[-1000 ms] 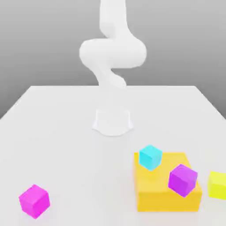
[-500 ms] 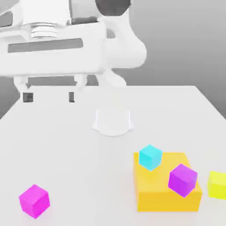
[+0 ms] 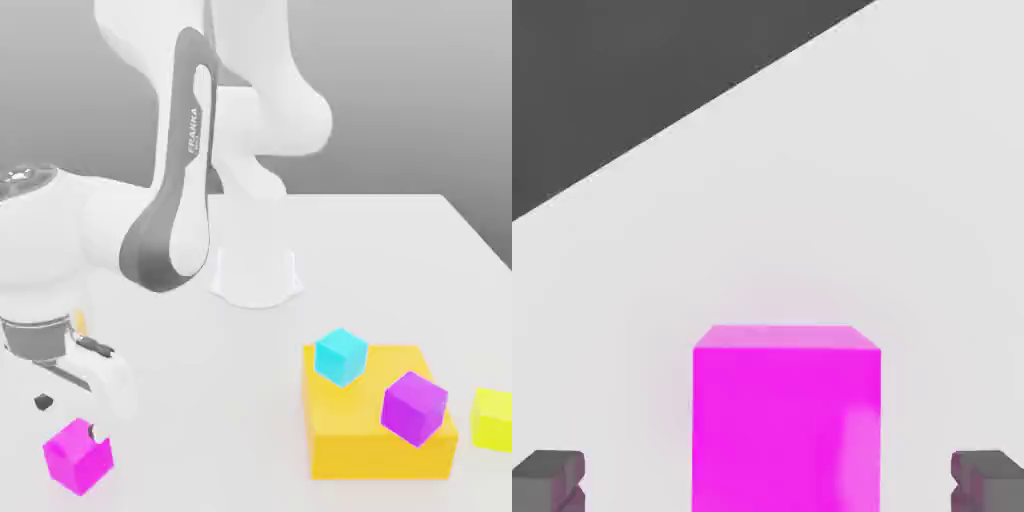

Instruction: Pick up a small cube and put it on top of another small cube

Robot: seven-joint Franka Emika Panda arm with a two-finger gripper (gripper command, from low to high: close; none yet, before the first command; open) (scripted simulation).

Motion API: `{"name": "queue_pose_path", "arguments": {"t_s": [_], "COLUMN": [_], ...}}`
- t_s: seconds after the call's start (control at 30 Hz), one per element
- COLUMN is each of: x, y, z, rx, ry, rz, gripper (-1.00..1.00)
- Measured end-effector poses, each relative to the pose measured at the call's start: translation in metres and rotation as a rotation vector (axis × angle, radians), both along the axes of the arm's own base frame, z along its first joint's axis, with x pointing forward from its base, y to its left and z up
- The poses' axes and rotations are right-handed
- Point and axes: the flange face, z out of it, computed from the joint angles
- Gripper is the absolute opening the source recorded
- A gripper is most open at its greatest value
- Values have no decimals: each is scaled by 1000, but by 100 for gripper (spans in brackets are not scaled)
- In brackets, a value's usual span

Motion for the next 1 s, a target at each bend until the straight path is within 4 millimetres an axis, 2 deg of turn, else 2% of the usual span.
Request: {"name": "queue_pose_path", "arguments": {"t_s": [0.03, 0.07, 0.27, 0.33, 0.47, 0.53, 0.63, 0.77, 0.87, 1.0], "x": [-1, -1, -2, -1, 1, 15, 35, 47, 43, 22], "y": [0, 0, 0, 0, 5, 38, 99, 187, 266, 350], "z": [-14, -21, -24, -10, 37, 52, 73, 100, 122, 151], "rx": [1, 1, 1, 1, 3, 11, 22, 28, 28, 20], "ry": [1, 1, 2, 1, 1, -1, -4, -5, -5, -2], "rz": [-1, -2, -3, -1, 17, 161, 417, 771, 1074, 1434], "gripper": [0, -100, -100, -100, -100, -100, -100, -100, -100, -100]}}
